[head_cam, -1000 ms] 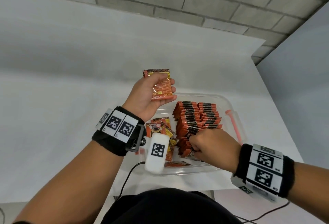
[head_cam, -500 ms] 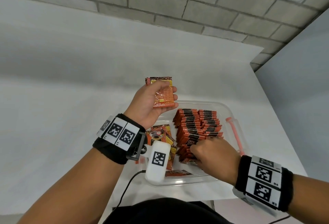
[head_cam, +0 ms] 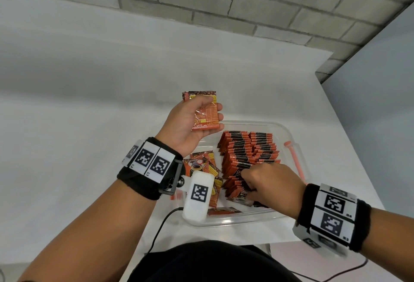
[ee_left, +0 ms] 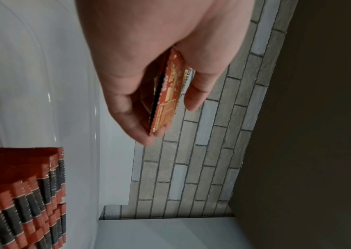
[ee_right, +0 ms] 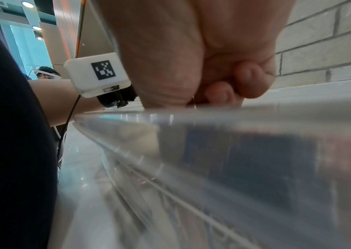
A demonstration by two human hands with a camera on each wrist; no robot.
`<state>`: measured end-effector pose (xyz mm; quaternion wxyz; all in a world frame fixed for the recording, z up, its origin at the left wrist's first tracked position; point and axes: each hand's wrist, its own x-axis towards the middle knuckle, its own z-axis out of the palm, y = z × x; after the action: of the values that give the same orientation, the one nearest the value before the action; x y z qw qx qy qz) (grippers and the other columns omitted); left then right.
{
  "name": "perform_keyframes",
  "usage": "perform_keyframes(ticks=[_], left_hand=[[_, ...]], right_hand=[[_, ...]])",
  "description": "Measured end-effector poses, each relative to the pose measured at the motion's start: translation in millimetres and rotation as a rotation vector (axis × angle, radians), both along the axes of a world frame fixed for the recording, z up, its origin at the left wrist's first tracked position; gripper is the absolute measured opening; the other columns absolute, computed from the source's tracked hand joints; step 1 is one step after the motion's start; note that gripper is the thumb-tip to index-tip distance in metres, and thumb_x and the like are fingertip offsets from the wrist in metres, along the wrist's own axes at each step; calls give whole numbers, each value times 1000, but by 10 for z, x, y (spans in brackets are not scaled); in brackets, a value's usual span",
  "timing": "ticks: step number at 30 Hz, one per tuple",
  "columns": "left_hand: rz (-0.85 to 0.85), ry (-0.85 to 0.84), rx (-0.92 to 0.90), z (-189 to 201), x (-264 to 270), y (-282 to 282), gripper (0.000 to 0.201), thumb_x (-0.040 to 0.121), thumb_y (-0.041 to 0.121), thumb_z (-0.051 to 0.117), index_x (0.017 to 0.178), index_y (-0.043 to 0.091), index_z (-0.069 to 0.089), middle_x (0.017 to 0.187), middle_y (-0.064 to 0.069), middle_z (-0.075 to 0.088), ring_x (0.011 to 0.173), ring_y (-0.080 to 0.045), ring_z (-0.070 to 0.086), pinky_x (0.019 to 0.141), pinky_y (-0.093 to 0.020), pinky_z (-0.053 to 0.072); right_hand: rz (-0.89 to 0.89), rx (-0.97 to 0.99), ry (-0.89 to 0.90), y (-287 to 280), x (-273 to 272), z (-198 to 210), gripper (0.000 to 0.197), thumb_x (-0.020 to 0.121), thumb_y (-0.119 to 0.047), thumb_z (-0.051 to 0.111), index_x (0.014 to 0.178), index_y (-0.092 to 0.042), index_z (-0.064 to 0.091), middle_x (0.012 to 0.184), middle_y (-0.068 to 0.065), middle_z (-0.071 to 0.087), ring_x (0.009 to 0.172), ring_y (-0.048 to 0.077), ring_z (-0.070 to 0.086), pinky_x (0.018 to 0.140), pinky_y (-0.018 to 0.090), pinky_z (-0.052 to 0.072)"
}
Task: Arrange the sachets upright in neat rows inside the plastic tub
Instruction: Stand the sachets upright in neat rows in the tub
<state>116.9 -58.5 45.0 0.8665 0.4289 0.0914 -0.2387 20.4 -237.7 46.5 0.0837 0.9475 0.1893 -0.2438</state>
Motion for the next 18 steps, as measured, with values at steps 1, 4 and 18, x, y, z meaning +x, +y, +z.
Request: perform_keyframes(ticks=[1,4,18], left_hand=[[1,0,1,-3,1,-2,7,93,14,54,91,9,59,81,-9,67,69,-20,64,67,-35,57],[0,-1,1,-6,-2,-8,7,93,14,54,92,9,59,82,-9,67,70,-20,64,68,-36,57],[-178,-42,100,30,-154,-134,15,93,6,52,106,2,57,91,-17,68,81,-28,67,77,-44,56]], right_hand=[[-7,9,-4,-2,1,3,21,88,-28,58,81,-19,40,85,-2,54,72,18,48,53,26,33],[-27,34,0,-22,2,11,26,86,-33,61,77,-21,40,81,-6,48,72,17,49,57,27,37],[-526,687,-45,-367,359,542,22,80,-49,64,95,-31,63,83,-7,65,68,7,60,62,19,42]])
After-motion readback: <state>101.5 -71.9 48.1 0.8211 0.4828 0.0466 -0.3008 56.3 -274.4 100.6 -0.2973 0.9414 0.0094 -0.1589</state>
